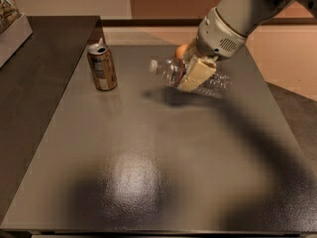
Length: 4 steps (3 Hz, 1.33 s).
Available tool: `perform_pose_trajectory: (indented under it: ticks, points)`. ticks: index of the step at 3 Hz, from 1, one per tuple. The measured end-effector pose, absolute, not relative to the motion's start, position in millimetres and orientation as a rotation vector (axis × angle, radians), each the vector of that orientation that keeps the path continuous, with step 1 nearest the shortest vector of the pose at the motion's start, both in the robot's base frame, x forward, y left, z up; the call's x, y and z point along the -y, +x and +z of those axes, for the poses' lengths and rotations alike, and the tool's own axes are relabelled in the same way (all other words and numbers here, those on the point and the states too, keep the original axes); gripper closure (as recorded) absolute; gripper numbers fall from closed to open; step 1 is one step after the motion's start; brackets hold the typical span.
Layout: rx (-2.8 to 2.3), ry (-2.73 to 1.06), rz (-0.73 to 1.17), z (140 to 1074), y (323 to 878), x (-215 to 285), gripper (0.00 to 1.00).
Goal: Place water bottle upright
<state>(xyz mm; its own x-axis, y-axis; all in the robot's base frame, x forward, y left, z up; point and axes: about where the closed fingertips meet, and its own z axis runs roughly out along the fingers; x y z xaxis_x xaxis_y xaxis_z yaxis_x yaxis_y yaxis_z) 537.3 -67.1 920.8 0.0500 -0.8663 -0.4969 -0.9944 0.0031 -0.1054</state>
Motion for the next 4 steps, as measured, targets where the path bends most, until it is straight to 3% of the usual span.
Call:
perform_pose_trajectory:
  ticks: [2,4]
  points:
    - [-1.638,-1.627,0.633,965.9,541.4,55.3,1.00]
    - [-1.508,-1.355,0.691,990.2,528.7,52.9,1.00]
